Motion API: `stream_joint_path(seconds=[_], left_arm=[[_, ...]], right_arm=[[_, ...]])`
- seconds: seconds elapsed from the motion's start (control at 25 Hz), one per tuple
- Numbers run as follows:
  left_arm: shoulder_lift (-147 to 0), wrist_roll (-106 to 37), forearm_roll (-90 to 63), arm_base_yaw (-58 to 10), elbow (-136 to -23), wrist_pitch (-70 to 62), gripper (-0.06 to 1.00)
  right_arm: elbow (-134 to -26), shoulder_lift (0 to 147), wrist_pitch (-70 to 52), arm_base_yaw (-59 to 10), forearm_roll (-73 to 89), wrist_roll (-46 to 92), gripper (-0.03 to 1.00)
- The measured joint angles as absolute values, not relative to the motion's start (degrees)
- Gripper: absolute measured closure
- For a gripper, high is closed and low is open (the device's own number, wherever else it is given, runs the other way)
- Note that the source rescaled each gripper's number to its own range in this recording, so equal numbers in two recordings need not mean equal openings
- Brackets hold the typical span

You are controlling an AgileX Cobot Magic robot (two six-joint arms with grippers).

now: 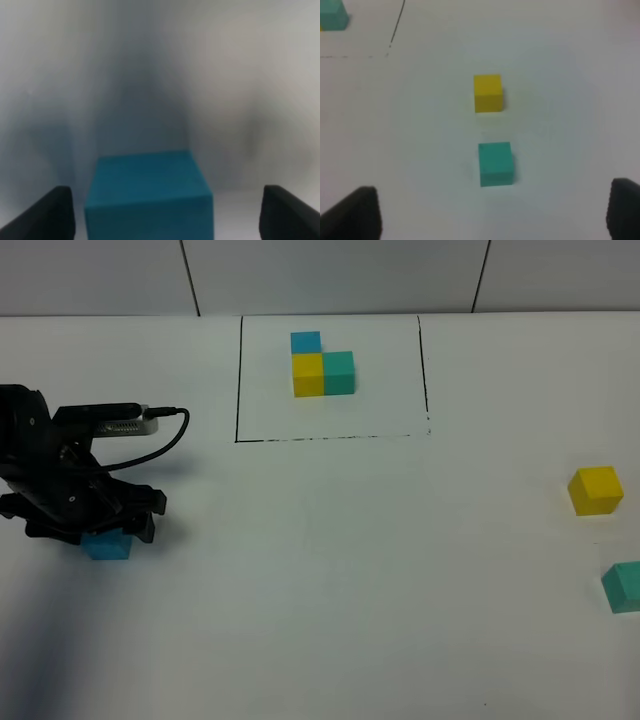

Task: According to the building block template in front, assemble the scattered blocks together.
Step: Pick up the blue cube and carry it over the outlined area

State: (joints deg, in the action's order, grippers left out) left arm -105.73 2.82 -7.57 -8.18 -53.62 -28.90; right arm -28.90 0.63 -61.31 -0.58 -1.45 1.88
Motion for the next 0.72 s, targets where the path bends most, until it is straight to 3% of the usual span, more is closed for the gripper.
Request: stream_joint_path(seconds=[0.16, 0.28, 0.36, 0.44, 0.52, 0.72], left_arm=[[-105.75, 2.82, -7.57, -8.18, -53.62, -28.8, -0.05], [-105.79, 2.82, -7.57, -8.18, -53.62, -28.86, 0.06], [-106.08, 2.82, -7.57, -8.18, -53.62, -28.91, 0.25], [-106.24, 2.82, -7.57, -8.18, -53.62, -28.97, 0.52], [-106.24, 2.82, -7.51, -8.18, -53.62, -29.03, 0.91], [-106.24, 0.0, -7.51, -8.18, -55.77, -32.27, 0.94]], right_arm=[[-28.9, 0.63, -61.31, -0.58, -1.45, 1.88, 0.15], [-28.9, 0.63, -61.31, -0.58, -1.45, 1.88, 0.15], [-28.9, 0.63, -61.31, -0.58, -1.45, 1.88, 0.15], [-28.9, 0.63, -61.31, -0.58, -1.45, 1.88, 0.15], [-28.9, 0.63, -61.31, -0.58, -1.45, 1.88, 0.15], [-28.9, 0.63, -61.31, -0.58, -1.45, 1.88, 0.15]])
